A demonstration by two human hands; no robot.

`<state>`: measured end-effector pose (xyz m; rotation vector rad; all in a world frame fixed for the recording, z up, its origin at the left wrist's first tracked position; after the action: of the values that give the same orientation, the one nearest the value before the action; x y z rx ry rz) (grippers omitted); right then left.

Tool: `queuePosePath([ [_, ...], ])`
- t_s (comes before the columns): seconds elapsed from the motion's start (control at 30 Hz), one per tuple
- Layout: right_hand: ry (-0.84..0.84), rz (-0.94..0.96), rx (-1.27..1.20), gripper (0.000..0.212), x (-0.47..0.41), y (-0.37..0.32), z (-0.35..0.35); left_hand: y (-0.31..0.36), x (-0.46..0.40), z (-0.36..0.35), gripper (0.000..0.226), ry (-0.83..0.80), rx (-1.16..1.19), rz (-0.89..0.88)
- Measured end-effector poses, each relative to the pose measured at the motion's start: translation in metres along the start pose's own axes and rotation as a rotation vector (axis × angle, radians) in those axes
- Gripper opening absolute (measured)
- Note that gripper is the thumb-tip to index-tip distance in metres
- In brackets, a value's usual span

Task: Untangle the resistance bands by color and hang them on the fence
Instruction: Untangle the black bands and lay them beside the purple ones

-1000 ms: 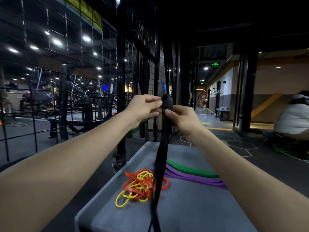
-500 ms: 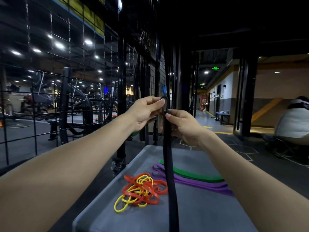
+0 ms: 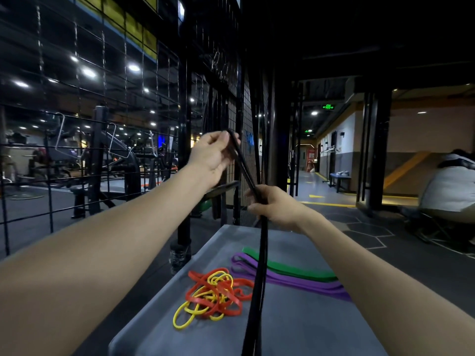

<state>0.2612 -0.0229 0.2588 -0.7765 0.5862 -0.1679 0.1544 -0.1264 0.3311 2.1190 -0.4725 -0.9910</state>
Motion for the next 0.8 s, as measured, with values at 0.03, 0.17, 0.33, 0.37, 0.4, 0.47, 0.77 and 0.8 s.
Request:
queuePosePath([
  [0.03,0.007,-0.023,0.048,0.019,0.001,0.004,0.001,0.005,-0.003,0.003,0.008,0.042,0.027,-0.014],
  [0.17,0.059,-0.092,0.221,0.015,0.004,0.02,0.01,0.02,-0.006,0.016,0.004,0.2,0.119,-0.063],
  [0.33,0.065,-0.15,0.299,0.012,0.011,0.034,0.016,0.023,-0.004,0.035,0.003,0.307,0.142,-0.059],
  [0.37,0.088,-0.159,0.318,0.015,0.012,0.037,0.017,0.023,-0.004,0.039,0.003,0.333,0.157,-0.057],
  [0.4,0.114,-0.178,0.335,0.019,0.014,0.041,0.019,0.024,-0.002,0.043,0.003,0.362,0.168,-0.058],
  [0.47,0.133,-0.23,0.373,0.025,0.021,0.049,0.022,0.027,-0.001,0.052,0.003,0.415,0.186,-0.065],
  [0.77,0.363,-0.266,0.259,0.02,0.025,0.042,0.025,-0.006,0.001,0.109,0.016,0.541,0.054,0.123],
  [0.8,0.364,-0.257,0.317,0.02,0.025,0.039,0.028,-0.015,0.004,0.121,0.018,0.548,-0.057,0.215],
])
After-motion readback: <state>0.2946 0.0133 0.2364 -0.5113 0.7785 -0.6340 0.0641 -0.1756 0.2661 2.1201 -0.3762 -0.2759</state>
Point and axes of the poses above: each hand's wrist, its own x-axis away from the middle knuckle, its own z-axis out of the back of the hand, y = z × x, the point moved 2 cm from there along -x, towards the middle knuckle, and after that the axes turned 1 degree about -x, right-handed, at the moved point
